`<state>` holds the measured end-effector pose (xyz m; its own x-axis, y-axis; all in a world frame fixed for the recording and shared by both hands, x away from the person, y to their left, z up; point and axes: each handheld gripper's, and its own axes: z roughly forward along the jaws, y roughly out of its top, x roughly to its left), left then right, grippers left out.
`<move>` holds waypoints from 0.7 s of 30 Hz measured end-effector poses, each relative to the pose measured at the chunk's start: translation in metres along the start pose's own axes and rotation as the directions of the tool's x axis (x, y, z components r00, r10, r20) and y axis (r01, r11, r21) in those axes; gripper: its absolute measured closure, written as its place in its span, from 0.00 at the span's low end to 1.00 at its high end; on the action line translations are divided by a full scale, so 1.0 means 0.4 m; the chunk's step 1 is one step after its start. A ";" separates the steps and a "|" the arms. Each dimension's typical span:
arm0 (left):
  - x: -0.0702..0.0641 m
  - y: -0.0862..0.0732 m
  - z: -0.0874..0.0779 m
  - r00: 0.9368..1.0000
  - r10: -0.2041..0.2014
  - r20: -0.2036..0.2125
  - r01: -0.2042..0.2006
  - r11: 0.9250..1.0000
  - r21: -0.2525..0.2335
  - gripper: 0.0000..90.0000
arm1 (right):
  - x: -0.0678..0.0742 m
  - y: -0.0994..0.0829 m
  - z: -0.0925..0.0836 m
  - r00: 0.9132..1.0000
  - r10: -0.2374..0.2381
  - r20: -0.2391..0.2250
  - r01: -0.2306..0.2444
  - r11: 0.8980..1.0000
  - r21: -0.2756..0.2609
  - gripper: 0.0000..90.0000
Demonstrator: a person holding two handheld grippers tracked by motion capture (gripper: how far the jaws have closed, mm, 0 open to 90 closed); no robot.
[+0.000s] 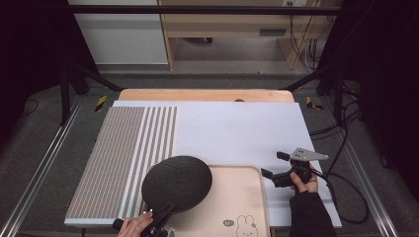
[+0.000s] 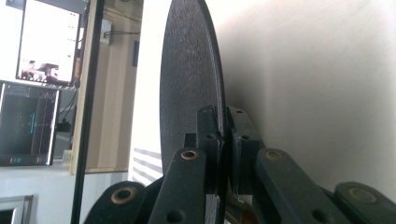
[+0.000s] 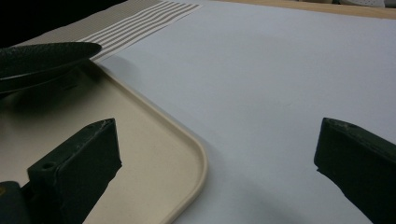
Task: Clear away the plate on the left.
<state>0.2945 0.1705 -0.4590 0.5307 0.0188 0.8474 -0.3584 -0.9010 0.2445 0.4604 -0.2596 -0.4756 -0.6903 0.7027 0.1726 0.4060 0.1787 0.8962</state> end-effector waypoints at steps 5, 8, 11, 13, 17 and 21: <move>-0.003 0.020 -0.005 1.000 0.006 0.014 -0.005 1.000 -0.024 0.94 | 0.000 0.000 0.000 1.000 0.000 0.000 0.000 1.000 -0.001 0.01; -0.006 0.029 -0.006 1.000 0.000 0.023 0.001 0.999 -0.045 0.94 | 0.000 0.001 -0.001 1.000 -0.001 0.000 0.001 1.000 -0.004 0.01; -0.009 0.037 -0.007 0.999 0.006 0.034 -0.004 0.999 -0.050 0.94 | 0.000 0.000 -0.001 1.000 0.000 0.000 0.000 1.000 -0.003 0.01; -0.012 0.043 -0.007 0.999 0.003 0.043 -0.001 0.998 -0.062 0.94 | 0.000 0.000 -0.001 1.000 0.001 0.000 -0.001 1.000 -0.003 0.01; -0.014 0.050 -0.009 0.998 0.004 0.057 0.000 0.997 -0.079 0.94 | 0.000 0.001 -0.001 1.000 -0.001 0.000 0.001 1.000 -0.004 0.01; -0.019 0.053 -0.007 0.997 0.005 0.071 0.001 0.997 -0.082 0.94 | 0.001 0.001 -0.001 1.000 0.001 -0.001 -0.001 1.000 -0.004 0.01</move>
<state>0.2807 0.1527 -0.4588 0.5822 -0.0166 0.8129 -0.4201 -0.8622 0.2832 0.4601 -0.2597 -0.4751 -0.6906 0.7021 0.1736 0.4043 0.1758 0.8976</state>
